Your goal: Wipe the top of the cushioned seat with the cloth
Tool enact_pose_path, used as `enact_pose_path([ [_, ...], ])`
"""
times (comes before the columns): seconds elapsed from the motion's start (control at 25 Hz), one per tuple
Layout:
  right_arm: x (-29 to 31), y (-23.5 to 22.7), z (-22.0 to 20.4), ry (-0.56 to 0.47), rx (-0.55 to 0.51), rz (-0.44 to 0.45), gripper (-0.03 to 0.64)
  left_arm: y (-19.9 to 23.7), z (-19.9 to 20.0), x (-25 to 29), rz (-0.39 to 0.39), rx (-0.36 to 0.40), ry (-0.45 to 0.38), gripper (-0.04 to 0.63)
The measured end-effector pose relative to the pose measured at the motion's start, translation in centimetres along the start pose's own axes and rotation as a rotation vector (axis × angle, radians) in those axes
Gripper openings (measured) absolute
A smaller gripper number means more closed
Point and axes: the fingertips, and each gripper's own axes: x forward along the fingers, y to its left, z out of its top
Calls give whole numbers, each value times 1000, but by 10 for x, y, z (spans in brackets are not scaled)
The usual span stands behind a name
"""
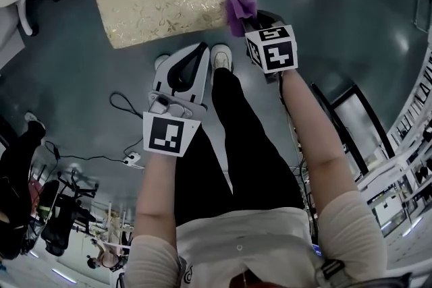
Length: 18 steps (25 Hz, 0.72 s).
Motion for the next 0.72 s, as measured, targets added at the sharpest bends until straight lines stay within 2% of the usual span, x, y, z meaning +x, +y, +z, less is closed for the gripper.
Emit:
enact_pose_path([
  [0.16, -15, -13, -6, 4, 18, -14, 83, -12, 5, -4, -30, 0, -1, 14],
  [0.32, -35, -5, 0, -29, 12, -16, 83, -9, 14, -13, -35, 16, -8, 14],
  [0.56, -88, 43, 27, -154, 0, 15, 83, 0, 55, -38, -24, 54, -16, 14],
  [0.72, -118, 79, 67, -237, 15, 24, 83, 20, 91, -58, -21, 108, -34, 14],
])
